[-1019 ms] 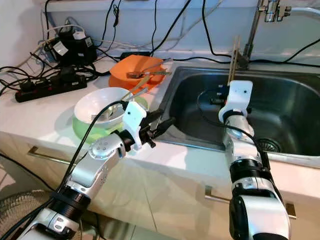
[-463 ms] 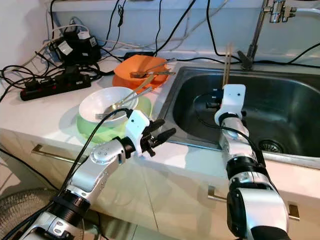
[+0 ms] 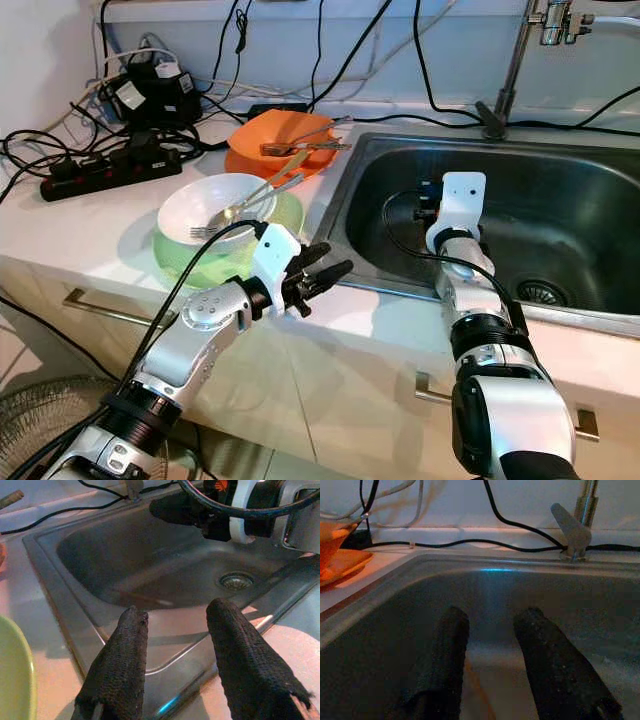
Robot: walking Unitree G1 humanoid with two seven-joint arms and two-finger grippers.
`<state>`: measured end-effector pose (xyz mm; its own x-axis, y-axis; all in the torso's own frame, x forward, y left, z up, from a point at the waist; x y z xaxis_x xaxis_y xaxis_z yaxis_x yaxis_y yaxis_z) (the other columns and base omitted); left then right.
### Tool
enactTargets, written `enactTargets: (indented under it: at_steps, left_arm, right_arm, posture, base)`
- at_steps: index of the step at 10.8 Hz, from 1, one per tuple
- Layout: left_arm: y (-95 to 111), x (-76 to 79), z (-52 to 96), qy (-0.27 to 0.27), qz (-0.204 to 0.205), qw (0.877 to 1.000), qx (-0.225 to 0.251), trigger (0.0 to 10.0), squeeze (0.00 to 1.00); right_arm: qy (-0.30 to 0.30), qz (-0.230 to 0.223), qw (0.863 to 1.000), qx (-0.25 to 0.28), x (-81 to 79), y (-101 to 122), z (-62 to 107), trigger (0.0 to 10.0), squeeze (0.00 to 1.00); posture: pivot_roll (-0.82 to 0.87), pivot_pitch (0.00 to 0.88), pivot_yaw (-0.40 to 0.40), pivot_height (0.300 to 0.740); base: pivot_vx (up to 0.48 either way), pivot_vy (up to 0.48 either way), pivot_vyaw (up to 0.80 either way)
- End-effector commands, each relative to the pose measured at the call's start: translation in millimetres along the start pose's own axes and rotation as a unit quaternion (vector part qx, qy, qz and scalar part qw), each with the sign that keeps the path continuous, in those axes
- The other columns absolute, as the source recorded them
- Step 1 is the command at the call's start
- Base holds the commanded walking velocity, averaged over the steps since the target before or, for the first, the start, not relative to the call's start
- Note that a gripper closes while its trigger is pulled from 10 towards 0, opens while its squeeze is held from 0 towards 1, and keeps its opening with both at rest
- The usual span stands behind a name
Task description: Kitchen organization
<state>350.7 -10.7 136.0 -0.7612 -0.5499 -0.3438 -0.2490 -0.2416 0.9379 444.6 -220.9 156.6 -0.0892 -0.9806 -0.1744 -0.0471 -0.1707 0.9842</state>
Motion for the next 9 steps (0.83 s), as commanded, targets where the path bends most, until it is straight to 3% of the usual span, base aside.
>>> enactTargets:
  at_steps: [1, 2, 3, 5, 6, 8, 9]
  left_arm:
    - [-4.8, 0.6, 2.0, -0.003, -0.002, 1.000, -0.012, 10.0, 0.00]
    - [-4.2, -0.9, 1.8, 0.000, -0.009, 1.000, -0.012, 10.0, 0.00]
    - [-0.1, -9.0, 1.1, 0.025, -0.032, 0.999, -0.006, 10.0, 0.00]
    - [12.3, -18.7, -0.3, 0.051, -0.058, 0.997, 0.016, 10.0, 0.00]
    - [30.8, -28.7, -0.9, 0.078, -0.074, 0.993, 0.049, 10.0, 0.00]
    - [44.6, -35.2, -1.4, 0.097, -0.089, 0.989, 0.071, 10.0, 0.00]
    - [62.9, -51.5, -2.4, 0.139, -0.119, 0.979, 0.089, 10.0, 0.00]
  right_arm:
    - [0.013, 0.004, 1.000, 0.002, -9.3, 2.4, -2.4, 10.0, 1.00]
    - [0.014, 0.006, 1.000, 0.011, -10.3, 6.8, -2.9, 10.0, 1.00]
    - [0.024, 0.002, 0.999, 0.040, -14.2, 18.6, -2.9, 10.0, 0.00]
    - [0.047, -0.026, 0.995, 0.086, -23.0, 38.3, -0.4, 10.0, 0.00]
    - [0.080, -0.036, 0.988, 0.131, -35.5, 58.5, 7.3, 10.0, 0.00]
    - [0.105, -0.041, 0.984, 0.141, -44.3, 64.5, 14.3, 10.0, 0.00]
    - [0.196, -0.059, 0.972, 0.113, -69.6, 56.4, 35.8, 10.0, 0.00]
  posture:
    - [0.06, 0.000, 0.120, 0.740]
    - [0.06, 0.000, 0.118, 0.740]
    - [0.06, 0.000, 0.118, 0.740]
    - [0.06, 0.000, 0.119, 0.740]
    - [0.05, 0.000, 0.123, 0.740]
    - [0.05, 0.000, 0.124, 0.740]
    - [0.05, 0.000, 0.124, 0.740]
  base:
    - [0.000, 0.000, 0.00]
    - [0.000, 0.000, 0.00]
    - [0.000, 0.000, 0.00]
    - [0.000, 0.000, 0.00]
    - [0.000, 0.000, 0.00]
    - [0.000, 0.000, 0.00]
    - [0.000, 0.000, 0.00]
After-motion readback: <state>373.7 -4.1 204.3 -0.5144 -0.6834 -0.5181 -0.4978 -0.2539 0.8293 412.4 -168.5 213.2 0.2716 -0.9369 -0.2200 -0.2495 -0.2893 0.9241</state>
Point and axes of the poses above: a point about 5 cm out from each wrist's last joint towards the gripper, its own z axis pointing back from the gripper into the wrist, its own y axis along the axis of the wrist's last joint, x = y × z, the point moved 6 cm from there along -z, pointing out of the wrist towards the gripper, and after that the axes turned 15 degrees about -z, right-handed, at the moved point
